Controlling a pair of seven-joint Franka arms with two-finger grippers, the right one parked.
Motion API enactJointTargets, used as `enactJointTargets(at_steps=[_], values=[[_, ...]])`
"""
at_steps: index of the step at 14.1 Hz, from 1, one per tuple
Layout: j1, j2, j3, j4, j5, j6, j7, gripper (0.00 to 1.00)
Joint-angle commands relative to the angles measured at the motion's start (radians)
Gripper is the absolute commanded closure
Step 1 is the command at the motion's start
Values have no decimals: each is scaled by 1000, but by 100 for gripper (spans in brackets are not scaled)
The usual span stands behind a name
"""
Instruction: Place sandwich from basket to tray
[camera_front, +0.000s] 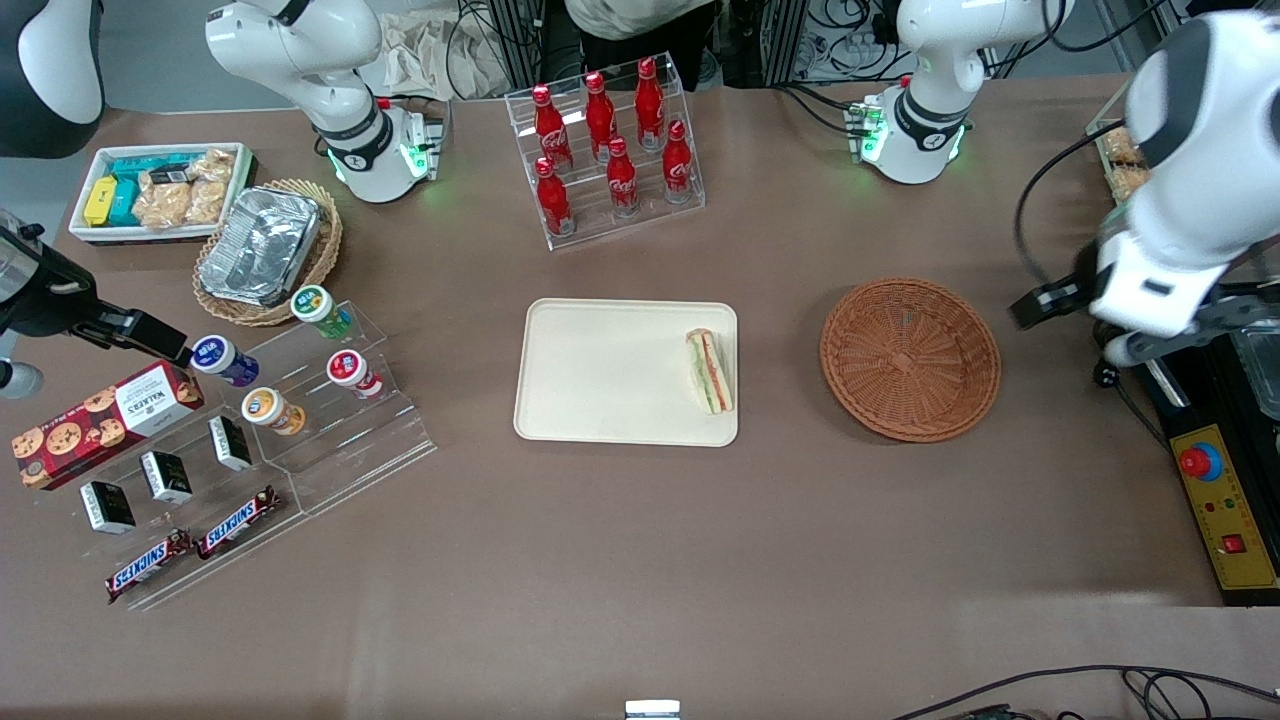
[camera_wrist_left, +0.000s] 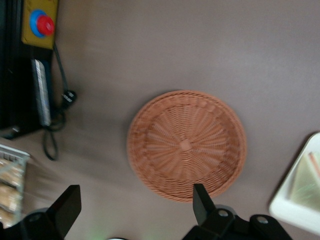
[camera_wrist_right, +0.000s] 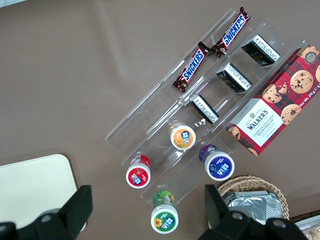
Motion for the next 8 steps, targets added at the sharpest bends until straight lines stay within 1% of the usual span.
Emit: enactJointTargets(at_steps=[1, 3, 5, 8], values=[[32, -22, -6, 19, 19, -40, 119, 1], [34, -21, -5, 19, 22, -48, 125, 1], [34, -22, -6, 17, 72, -57, 175, 1], [31, -16, -8, 20, 71, -59, 189, 1]])
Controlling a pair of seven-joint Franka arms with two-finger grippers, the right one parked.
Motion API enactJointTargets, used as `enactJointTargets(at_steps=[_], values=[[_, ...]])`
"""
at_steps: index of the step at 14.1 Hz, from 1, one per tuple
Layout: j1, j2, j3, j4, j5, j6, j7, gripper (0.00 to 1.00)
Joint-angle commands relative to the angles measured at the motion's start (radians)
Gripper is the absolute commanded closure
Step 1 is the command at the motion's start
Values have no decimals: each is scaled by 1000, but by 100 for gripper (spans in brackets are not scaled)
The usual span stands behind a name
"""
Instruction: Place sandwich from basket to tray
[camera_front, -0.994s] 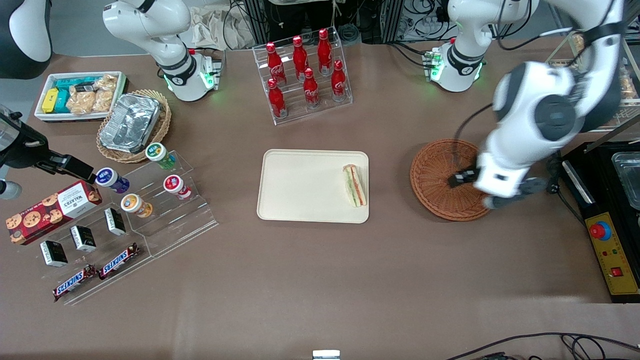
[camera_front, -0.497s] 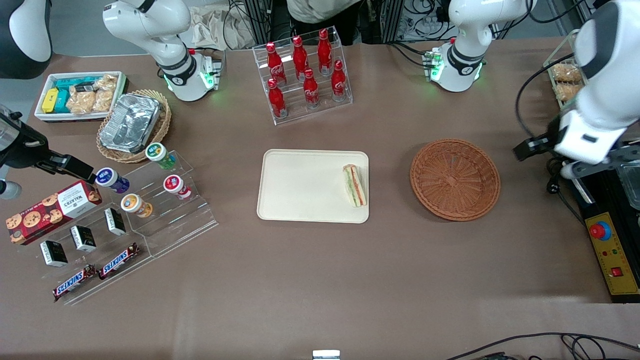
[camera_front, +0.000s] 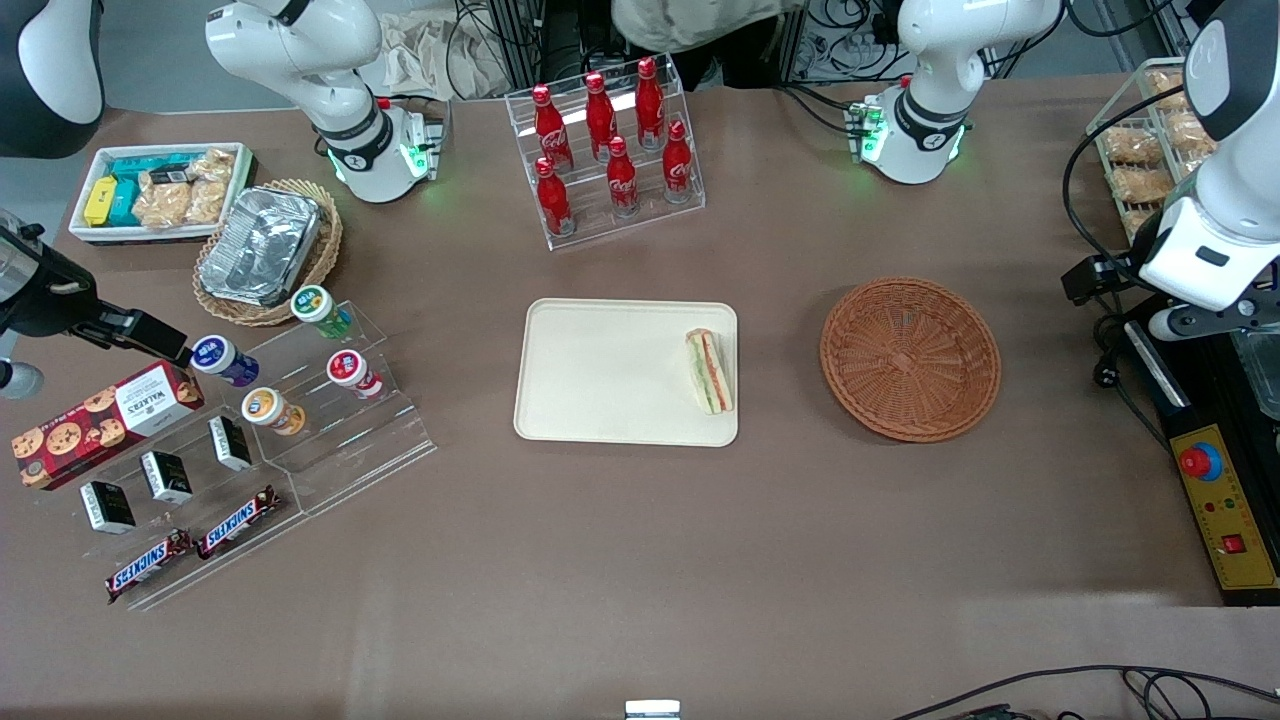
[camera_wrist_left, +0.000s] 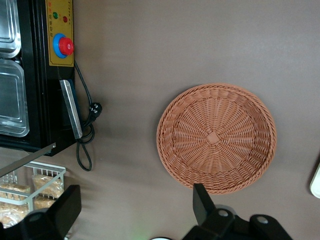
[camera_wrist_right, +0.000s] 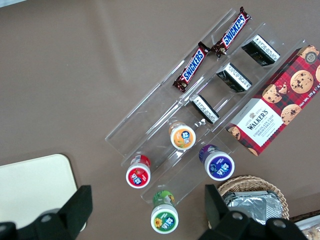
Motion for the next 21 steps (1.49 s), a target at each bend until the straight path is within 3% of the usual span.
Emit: enactJointTargets(at_steps=[1, 11, 16, 17, 20, 21], values=[[2, -2, -10, 11, 18, -21, 27, 1], [29, 7, -7, -13, 2, -19, 24, 1], [63, 18, 1, -10, -53, -11, 48, 1], [43, 15, 59, -12, -75, -16, 98, 1], [-149, 3, 321, -13, -176, -21, 171, 1], [-180, -10, 357, -13, -193, -22, 169, 1]])
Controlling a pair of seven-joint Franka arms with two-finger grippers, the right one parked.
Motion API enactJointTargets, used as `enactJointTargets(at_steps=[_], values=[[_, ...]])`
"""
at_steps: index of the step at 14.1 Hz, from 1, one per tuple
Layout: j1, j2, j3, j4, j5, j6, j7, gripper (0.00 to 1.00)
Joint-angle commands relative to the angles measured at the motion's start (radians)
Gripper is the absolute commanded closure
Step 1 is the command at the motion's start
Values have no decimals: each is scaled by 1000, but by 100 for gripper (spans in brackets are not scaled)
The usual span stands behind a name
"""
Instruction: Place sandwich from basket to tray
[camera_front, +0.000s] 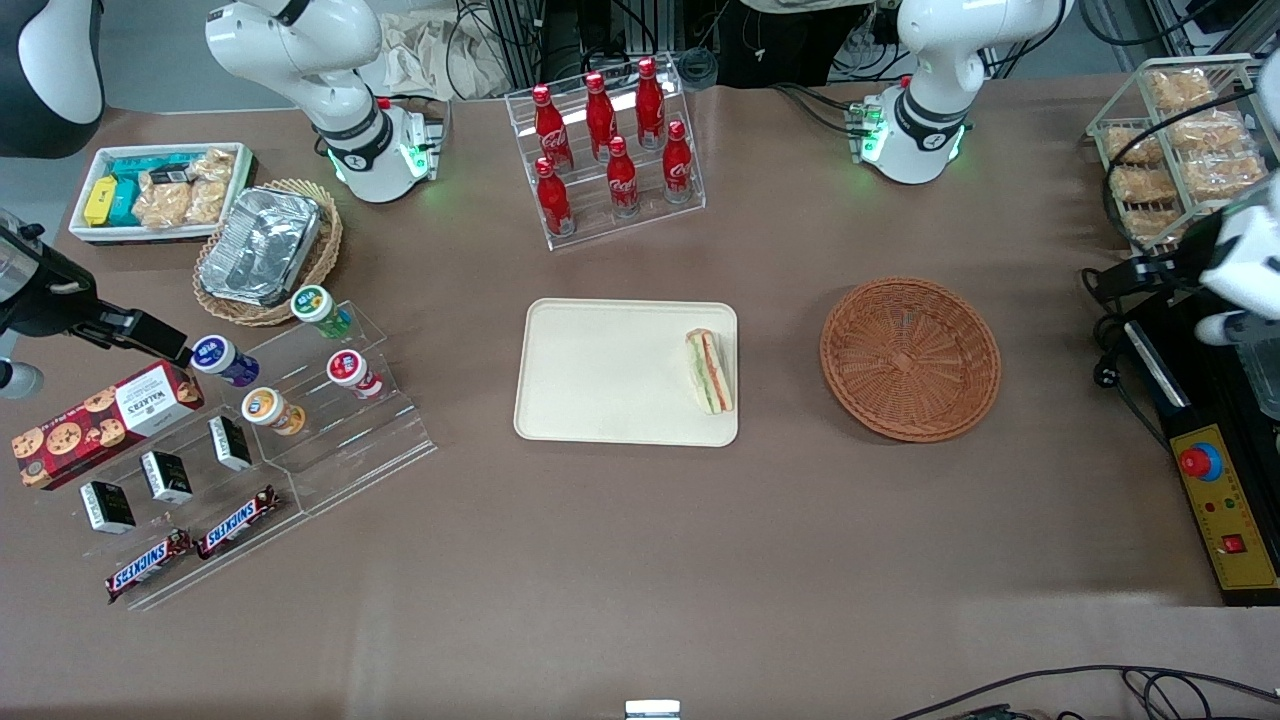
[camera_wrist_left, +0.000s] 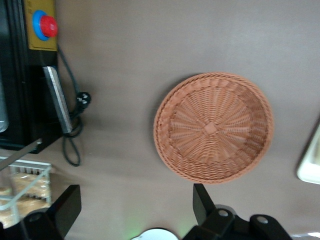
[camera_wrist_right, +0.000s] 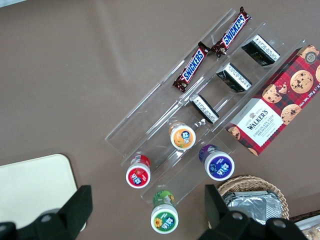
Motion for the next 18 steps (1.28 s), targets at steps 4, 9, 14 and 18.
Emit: enactJointTargets(at_steps=[4, 9, 14, 18], values=[[-96, -77, 84, 9, -43, -54, 25, 1], [-168, -82, 46, 0, -32, -87, -60, 0], [-177, -77, 53, 2, -18, -86, -61, 0], [-177, -66, 53, 2, -18, -77, -61, 0]])
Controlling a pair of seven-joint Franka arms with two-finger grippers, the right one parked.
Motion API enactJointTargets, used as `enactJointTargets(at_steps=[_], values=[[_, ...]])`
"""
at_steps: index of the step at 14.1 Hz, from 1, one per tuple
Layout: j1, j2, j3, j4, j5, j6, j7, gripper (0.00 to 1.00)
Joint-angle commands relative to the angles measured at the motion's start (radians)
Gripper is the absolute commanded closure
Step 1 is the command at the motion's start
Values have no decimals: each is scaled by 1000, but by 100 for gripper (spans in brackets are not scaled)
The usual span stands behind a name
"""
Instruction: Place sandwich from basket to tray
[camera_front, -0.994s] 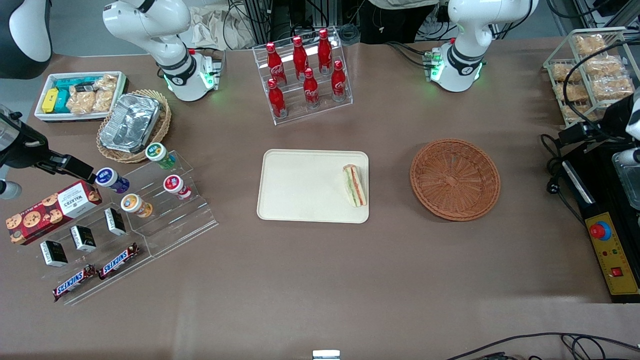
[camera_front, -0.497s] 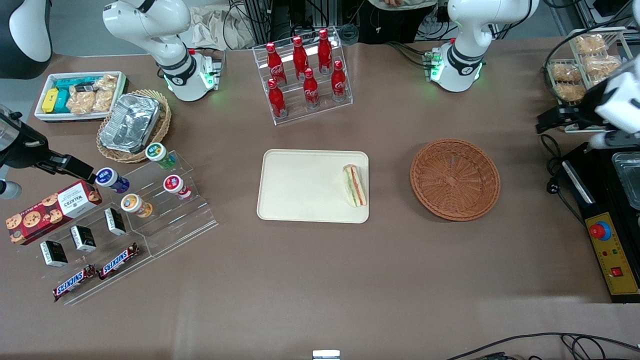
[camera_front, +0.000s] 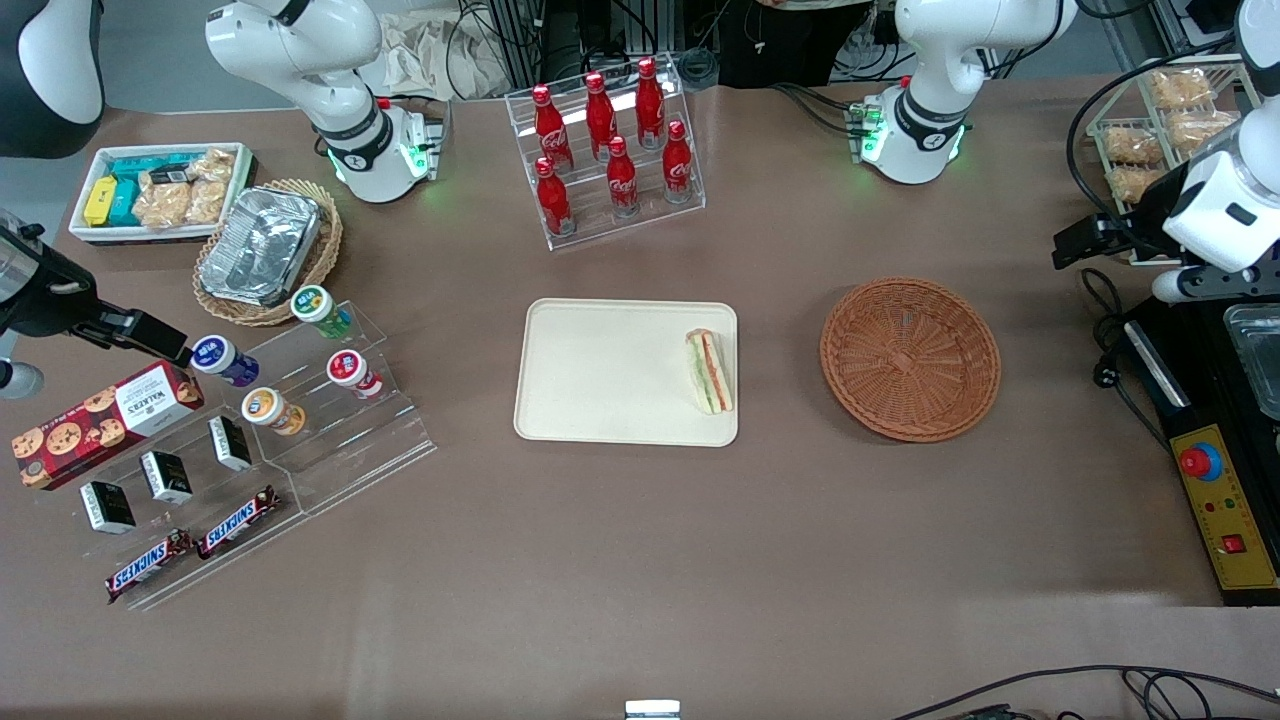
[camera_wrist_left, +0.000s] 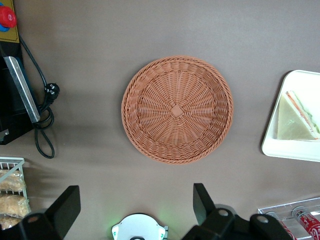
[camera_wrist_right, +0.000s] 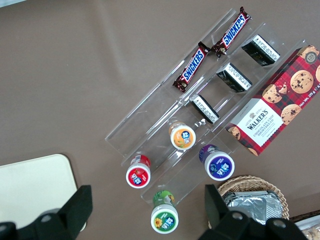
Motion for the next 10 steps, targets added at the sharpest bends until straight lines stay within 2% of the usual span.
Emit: enactJointTargets(at_steps=[1, 8, 10], values=[[2, 5, -3, 3, 13, -3, 0, 0], [0, 6, -3, 10, 15, -3, -3, 0], [-3, 8, -4, 14, 47, -3, -12, 0]])
